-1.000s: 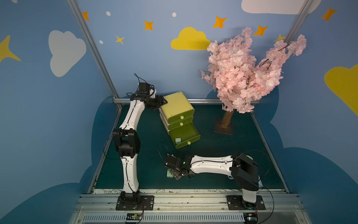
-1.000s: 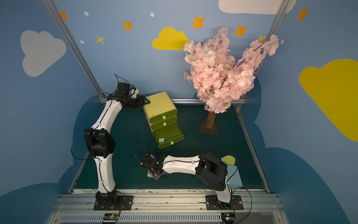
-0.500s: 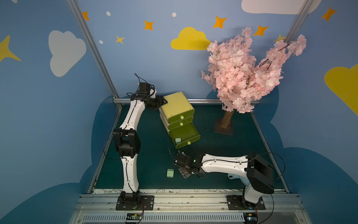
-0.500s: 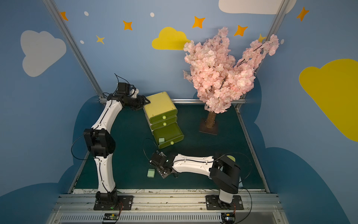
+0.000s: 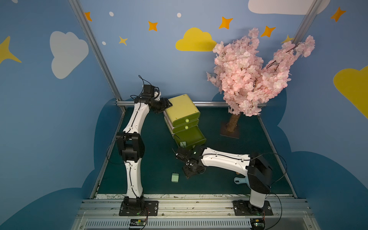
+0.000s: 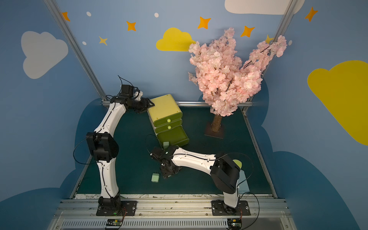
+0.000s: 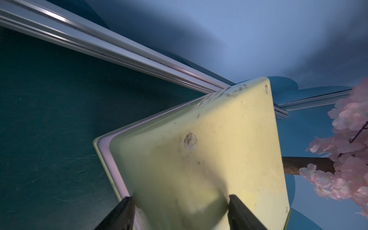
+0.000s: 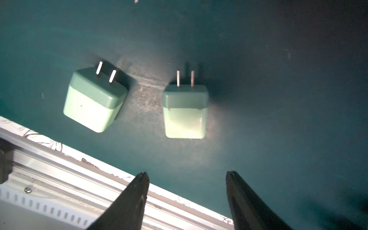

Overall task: Place the plugs into the drawer by color
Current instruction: Pick up the plug from the center of the board.

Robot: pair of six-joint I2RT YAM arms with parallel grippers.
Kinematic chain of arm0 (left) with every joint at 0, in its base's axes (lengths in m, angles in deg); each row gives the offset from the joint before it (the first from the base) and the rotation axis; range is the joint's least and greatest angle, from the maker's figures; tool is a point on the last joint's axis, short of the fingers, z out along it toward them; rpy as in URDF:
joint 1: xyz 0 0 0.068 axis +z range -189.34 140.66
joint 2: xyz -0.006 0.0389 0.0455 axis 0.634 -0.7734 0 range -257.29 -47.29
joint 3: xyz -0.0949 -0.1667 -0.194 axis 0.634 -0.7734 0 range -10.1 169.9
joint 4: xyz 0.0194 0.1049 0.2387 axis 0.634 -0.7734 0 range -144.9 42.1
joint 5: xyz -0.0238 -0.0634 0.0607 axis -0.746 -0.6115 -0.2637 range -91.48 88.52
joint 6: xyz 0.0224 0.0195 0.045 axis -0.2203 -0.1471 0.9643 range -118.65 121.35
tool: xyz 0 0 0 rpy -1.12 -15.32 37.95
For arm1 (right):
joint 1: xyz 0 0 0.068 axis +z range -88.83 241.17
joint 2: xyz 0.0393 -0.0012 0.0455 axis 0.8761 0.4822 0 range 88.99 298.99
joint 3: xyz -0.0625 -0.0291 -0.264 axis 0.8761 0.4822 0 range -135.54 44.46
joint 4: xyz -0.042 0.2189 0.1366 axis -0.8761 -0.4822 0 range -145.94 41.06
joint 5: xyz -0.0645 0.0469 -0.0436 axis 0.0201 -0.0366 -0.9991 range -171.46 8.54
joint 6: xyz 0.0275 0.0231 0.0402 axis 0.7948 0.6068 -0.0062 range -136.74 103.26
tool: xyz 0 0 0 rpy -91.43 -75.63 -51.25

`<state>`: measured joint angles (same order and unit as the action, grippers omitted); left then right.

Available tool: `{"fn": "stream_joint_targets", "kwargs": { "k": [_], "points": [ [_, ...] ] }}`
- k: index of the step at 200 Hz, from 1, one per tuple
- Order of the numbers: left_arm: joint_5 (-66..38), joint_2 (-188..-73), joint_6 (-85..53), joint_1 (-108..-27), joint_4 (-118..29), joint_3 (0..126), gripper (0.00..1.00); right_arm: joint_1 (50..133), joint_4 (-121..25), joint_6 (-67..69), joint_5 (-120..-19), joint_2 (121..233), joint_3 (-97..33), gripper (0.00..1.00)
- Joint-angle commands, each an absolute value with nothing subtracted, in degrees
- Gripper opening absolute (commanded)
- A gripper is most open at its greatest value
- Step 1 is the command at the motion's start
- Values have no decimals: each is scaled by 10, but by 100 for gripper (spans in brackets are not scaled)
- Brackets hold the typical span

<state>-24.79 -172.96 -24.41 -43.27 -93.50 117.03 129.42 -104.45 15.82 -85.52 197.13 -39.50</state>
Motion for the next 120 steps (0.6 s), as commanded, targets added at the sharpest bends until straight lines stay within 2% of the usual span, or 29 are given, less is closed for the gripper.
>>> {"fn": "stream_joint_targets", "kwargs": {
  "k": [1,79,120],
  "points": [
    [-217,-1753,-226,-446,-1009,1153,74,1305,-1046,126,-873,1991,-407,68],
    [-219,-1759,-229,-446,-1008,1153,74,1295,-1012,104,-890,2048,-415,70],
    [-217,-1759,-227,-447,-1007,1153,74,1282,-991,100,-889,2070,-415,64]
  ]
}}
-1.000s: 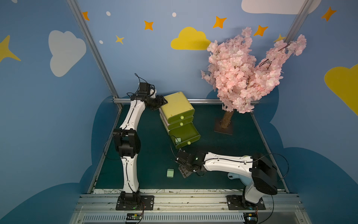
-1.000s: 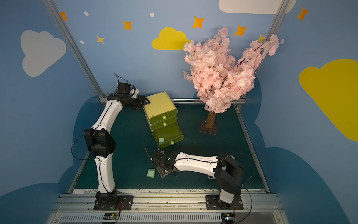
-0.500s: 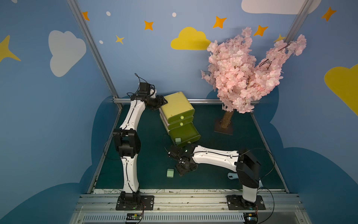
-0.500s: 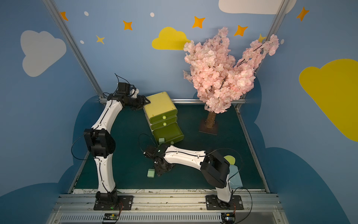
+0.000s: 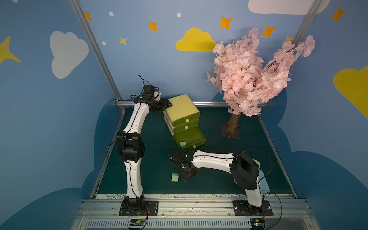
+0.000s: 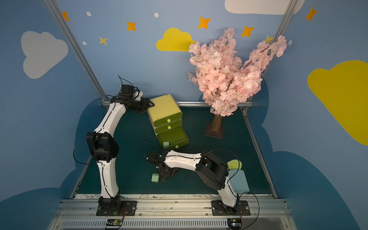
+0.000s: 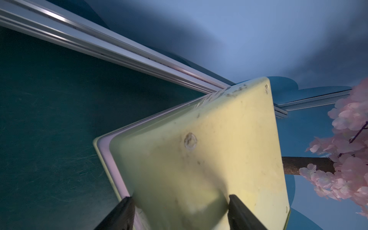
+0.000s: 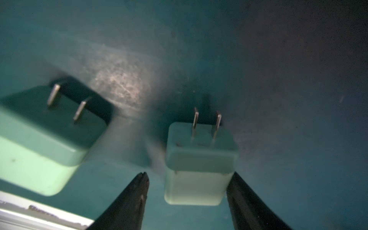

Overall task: Place the plugs into the drawer by color
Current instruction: Pick up the plug from the center of the board.

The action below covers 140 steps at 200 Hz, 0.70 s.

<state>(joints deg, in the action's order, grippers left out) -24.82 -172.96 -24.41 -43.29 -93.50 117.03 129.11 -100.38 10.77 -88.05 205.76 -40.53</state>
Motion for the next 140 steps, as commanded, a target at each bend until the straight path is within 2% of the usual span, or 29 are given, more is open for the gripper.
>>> {"fn": "stream_joint_targets", "kwargs": {
  "k": [1,51,93,119,140],
  "points": [
    [-216,-1759,-227,-448,-1008,1153,74,1281,-991,100,-889,2071,-415,63],
    [-213,-1760,-226,-449,-1008,1153,74,1269,-990,93,-896,2054,-412,51],
    [-211,-1760,-225,-449,-1008,1153,74,1231,-1007,53,-923,1985,-425,42],
    [-211,-1762,-224,-449,-1009,1153,74,1185,-1007,3,-941,1963,-462,41],
    [-209,-1762,-225,-448,-1009,1153,74,1147,-1006,-35,-954,1989,-513,40]
  ]
}}
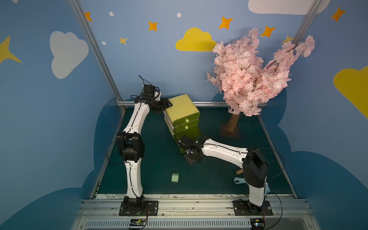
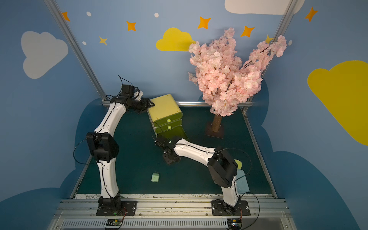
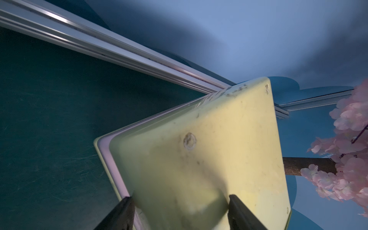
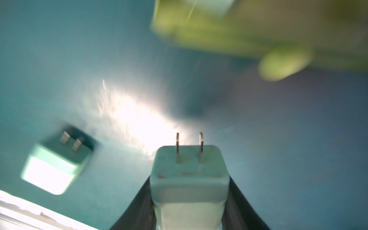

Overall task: Place the plugs into the drawer by color
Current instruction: Place the plug in the drawer.

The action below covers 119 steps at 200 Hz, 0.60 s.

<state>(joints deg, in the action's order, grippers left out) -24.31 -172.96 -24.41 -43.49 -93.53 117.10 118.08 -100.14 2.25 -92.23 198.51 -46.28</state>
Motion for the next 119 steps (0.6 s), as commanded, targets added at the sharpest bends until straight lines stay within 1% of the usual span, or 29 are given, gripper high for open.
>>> {"fn": "stream_joint_targets", "kwargs": {
  "k": [1,22,58,119],
  "points": [
    [-208,-1762,-225,-448,-1009,1154,74,1145,-1006,-37,-954,1991,-515,40],
    [-210,-1762,-224,-446,-1009,1155,74,1116,-998,-61,-942,2038,-572,38],
    [-210,-1762,-226,-442,-1009,1155,74,1095,-995,-82,-930,2111,-654,37],
    [-214,-1767,-226,-438,-1009,1155,74,1081,-1003,-73,-916,2148,-666,38]
  ]
}}
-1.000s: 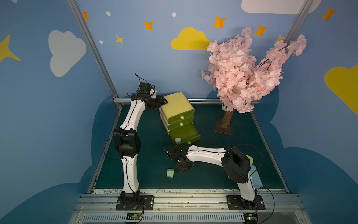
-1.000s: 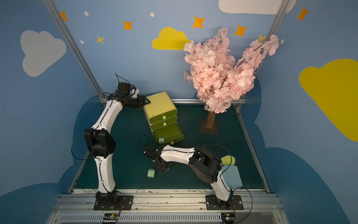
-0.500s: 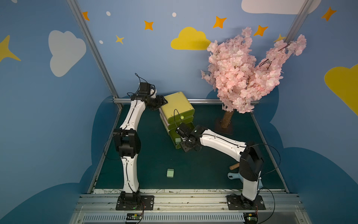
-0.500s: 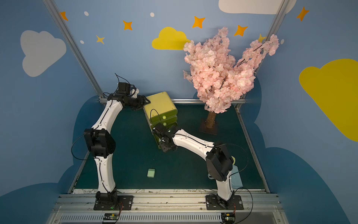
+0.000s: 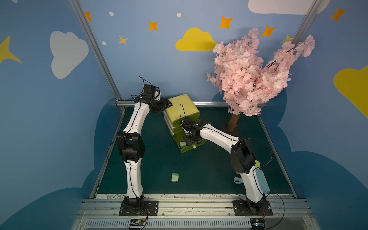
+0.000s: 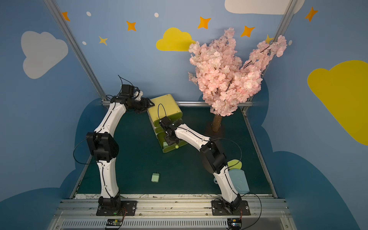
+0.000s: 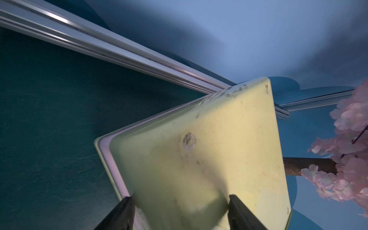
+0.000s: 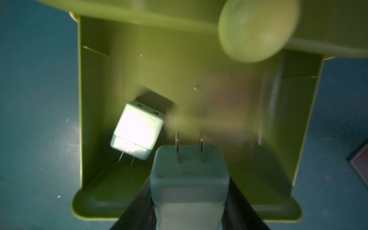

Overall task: Place the plugs into the drawer by color
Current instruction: Place the plug in the drawer.

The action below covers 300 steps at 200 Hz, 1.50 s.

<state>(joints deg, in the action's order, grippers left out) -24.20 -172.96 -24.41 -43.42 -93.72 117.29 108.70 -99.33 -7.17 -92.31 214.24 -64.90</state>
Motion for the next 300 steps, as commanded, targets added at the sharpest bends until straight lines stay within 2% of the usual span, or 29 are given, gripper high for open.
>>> {"fn": "stream_joint_targets", "kwargs": {
  "k": [1,87,163,193,222,246,266,300],
  "points": [
    [-214,-1766,-226,-437,-1009,1155,74,1080,-1003,-73,-915,2149,-666,38],
    [-214,-1765,-226,-438,-1009,1155,74,1071,-1010,-73,-911,2195,-687,40],
    [-216,-1764,-226,-434,-1009,1155,74,1069,-1023,-80,-916,2168,-694,63],
    [-218,-1765,-227,-432,-1009,1155,74,1077,-1024,-75,-917,2112,-673,65],
    [-217,-1762,-227,-431,-1009,1155,74,1125,-942,-67,-911,2004,-539,65],
    [-217,-1760,-227,-429,-1009,1155,74,1199,-878,-50,-917,1947,-433,65],
    [-220,-1760,-228,-428,-1009,1155,74,1265,-831,-42,-930,1939,-382,65],
    [-219,-1760,-228,-429,-1009,1153,74,1345,-826,-40,-977,1982,-394,68]
  ]
}}
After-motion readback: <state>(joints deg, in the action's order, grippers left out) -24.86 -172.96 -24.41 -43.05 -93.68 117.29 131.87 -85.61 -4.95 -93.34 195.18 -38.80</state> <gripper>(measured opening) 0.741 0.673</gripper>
